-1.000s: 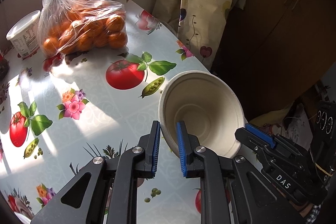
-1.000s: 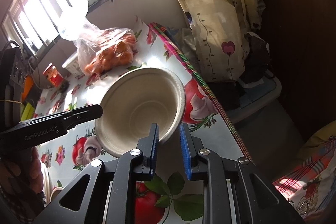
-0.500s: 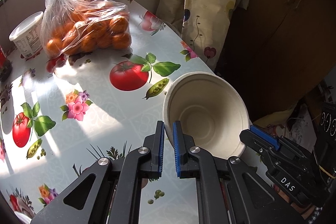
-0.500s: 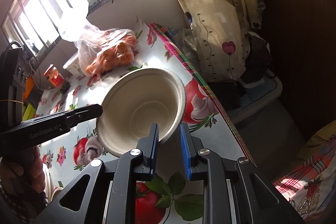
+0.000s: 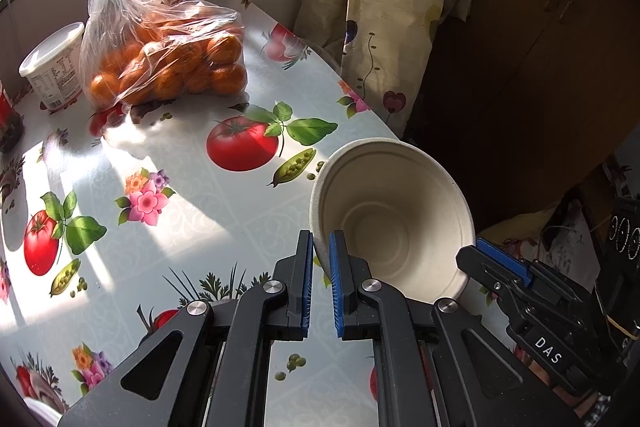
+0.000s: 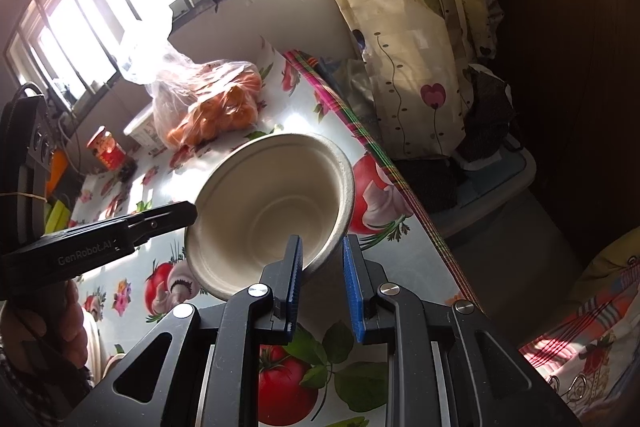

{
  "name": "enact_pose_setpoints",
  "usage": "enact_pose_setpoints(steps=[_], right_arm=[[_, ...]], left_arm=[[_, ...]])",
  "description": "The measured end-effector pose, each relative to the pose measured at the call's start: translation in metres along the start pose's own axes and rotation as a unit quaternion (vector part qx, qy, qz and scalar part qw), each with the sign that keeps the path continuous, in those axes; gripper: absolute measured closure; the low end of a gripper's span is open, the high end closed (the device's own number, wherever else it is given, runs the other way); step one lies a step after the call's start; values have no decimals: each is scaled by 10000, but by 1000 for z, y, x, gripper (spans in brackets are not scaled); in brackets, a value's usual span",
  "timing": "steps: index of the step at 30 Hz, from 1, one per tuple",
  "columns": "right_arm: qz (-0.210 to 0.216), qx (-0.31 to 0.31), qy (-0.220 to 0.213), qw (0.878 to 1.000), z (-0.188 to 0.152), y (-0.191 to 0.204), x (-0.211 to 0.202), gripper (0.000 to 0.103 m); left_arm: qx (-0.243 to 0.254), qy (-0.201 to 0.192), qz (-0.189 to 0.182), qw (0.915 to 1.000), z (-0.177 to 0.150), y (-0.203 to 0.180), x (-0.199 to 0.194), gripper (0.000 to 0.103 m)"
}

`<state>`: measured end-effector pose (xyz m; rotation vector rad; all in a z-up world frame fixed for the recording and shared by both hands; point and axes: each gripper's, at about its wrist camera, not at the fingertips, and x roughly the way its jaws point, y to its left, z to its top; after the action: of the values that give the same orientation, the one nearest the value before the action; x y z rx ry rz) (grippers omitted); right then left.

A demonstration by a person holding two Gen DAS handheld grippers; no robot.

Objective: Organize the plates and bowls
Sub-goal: 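Lift the held bowl and carry it toward the bowl stack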

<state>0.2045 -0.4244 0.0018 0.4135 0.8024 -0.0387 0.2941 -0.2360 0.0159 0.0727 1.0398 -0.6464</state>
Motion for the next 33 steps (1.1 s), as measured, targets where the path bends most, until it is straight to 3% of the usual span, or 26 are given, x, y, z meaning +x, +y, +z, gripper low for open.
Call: enact_pose_setpoints(steps=[33], right_arm=[[150, -262, -379, 9988, -33, 37, -66, 83]], left_arm=[[-99, -431, -190, 9988, -40, 0, -70, 94]])
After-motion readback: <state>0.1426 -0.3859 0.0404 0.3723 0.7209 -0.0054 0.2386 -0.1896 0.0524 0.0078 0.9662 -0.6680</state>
